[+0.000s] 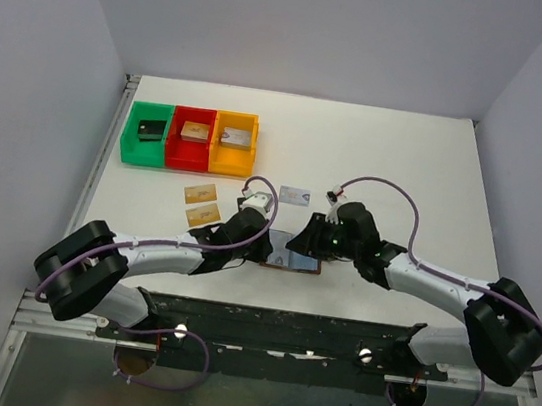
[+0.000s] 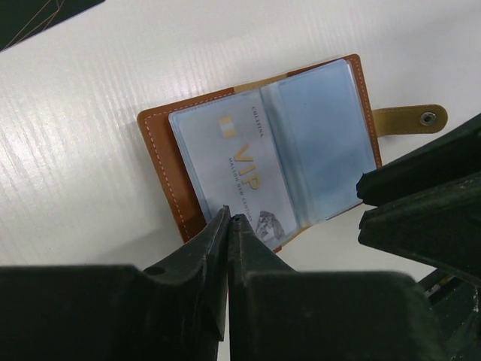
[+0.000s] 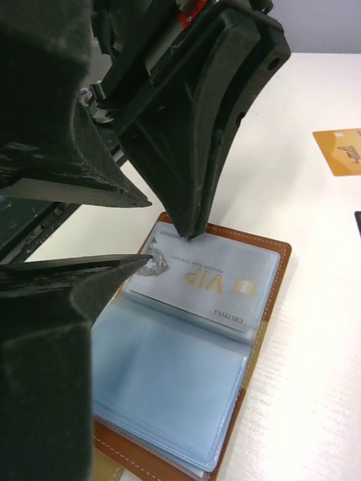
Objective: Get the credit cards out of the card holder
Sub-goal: Remove the credit card from the card holder.
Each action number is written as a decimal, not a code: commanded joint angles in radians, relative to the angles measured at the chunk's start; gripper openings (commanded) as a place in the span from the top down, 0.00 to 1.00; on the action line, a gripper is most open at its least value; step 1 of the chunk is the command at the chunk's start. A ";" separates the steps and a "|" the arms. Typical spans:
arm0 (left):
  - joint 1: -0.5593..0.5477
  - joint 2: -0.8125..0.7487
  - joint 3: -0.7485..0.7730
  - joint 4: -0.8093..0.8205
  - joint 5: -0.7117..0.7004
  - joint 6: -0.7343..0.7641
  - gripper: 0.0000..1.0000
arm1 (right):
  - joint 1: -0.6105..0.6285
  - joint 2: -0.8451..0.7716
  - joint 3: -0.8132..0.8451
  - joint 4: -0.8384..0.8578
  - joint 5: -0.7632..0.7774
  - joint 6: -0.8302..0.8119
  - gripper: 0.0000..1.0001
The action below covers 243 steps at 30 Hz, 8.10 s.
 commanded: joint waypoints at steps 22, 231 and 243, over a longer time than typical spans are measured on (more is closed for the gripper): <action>0.012 0.044 -0.018 -0.038 -0.048 -0.043 0.85 | -0.069 0.279 0.018 0.165 -0.115 0.040 0.61; 0.020 0.117 -0.057 0.009 -0.027 -0.085 0.90 | -0.116 0.502 -0.029 0.588 -0.411 0.210 0.59; 0.013 0.134 -0.056 0.068 0.022 -0.071 0.92 | -0.113 0.528 -0.011 0.590 -0.425 0.220 0.58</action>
